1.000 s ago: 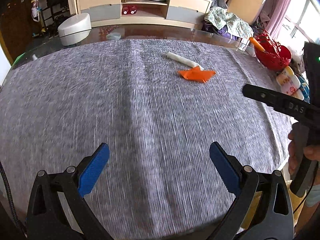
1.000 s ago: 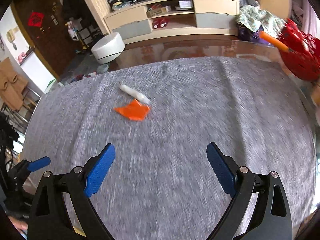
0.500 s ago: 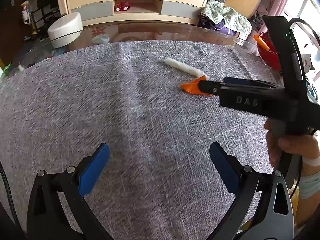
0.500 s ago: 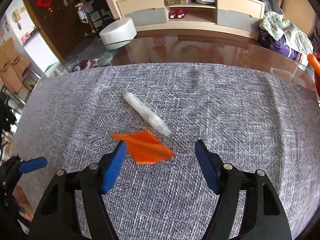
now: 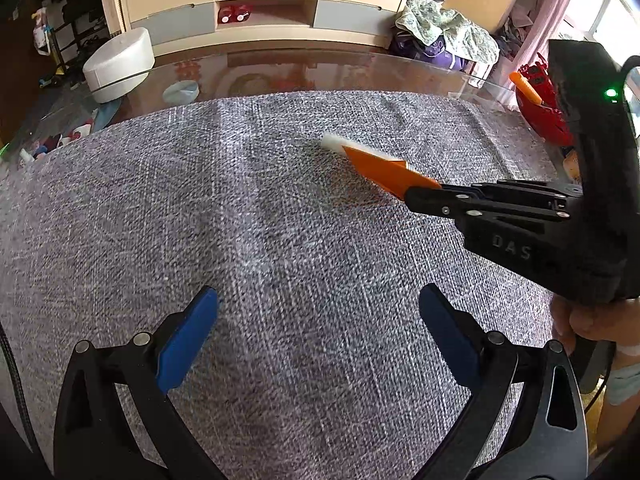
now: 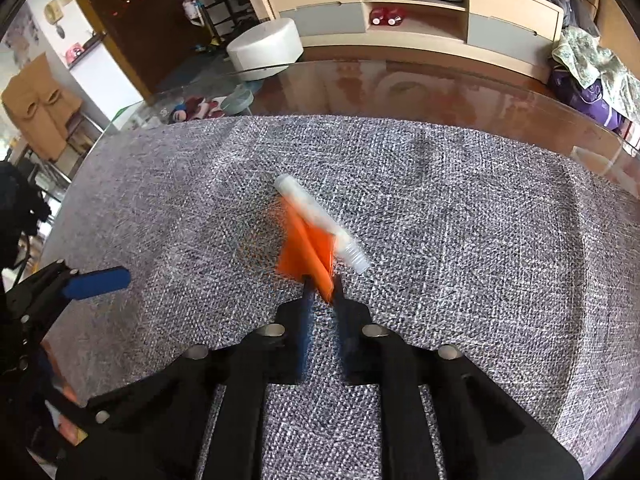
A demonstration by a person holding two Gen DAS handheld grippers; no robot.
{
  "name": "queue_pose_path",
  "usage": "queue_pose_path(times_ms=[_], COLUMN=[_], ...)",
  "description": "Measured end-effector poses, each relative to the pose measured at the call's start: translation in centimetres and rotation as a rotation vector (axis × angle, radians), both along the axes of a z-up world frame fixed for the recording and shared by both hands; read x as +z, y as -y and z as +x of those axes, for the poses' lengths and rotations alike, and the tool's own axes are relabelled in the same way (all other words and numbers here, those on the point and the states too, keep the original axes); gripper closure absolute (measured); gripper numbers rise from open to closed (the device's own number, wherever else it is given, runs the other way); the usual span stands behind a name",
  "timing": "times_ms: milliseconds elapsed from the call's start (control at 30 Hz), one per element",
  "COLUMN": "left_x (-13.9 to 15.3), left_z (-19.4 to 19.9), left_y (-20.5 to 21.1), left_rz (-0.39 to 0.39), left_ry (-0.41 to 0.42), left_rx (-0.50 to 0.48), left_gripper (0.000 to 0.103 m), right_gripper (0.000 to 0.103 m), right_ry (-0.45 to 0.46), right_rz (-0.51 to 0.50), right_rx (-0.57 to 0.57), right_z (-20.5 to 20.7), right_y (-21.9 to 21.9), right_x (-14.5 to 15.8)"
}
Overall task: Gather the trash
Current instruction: 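Grasp the orange paper with the right tool while the left tool grasps the white tube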
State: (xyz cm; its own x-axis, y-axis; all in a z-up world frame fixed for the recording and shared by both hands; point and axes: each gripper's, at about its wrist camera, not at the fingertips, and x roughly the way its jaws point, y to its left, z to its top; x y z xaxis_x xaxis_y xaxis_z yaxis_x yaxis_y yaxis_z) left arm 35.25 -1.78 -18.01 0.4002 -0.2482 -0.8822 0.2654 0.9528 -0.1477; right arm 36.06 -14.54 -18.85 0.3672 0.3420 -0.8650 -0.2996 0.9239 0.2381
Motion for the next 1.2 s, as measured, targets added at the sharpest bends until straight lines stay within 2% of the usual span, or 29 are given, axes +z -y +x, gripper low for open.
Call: queue_pose_path(times_ms=[167,433,600,933,1033,1200], left_x=[0.0,0.2,-0.4,-0.9,-1.7,-2.6], left_z=[0.8,3.6,5.4,8.7,9.9,9.9], left_y=[0.9,2.4,3.6,6.9,7.8,8.6], left_rz=[0.004,0.021,0.034,-0.021,-0.003,0.084], left_ry=[0.004,0.027,0.033,0.045,0.034,0.052], left_rx=[-0.012,-0.026,-0.032,-0.018,-0.008,-0.021], left_gripper=[0.008,0.008,0.008,0.009,0.009,0.020], right_gripper=[0.095,0.095,0.095,0.095,0.095,0.095], right_ry=[0.048,0.128,0.137,0.134,0.137,0.127], right_rz=[0.038,0.059,0.056,0.062,0.070,0.077], right_rx=[0.024,-0.034,-0.090,-0.131,-0.139,-0.141], right_z=[-0.4,1.0,2.3,3.7,4.0,3.9], right_y=[0.9,4.5,6.3,8.5,9.2,9.6], right_x=[2.4,5.6,5.2,4.0,4.0,3.5])
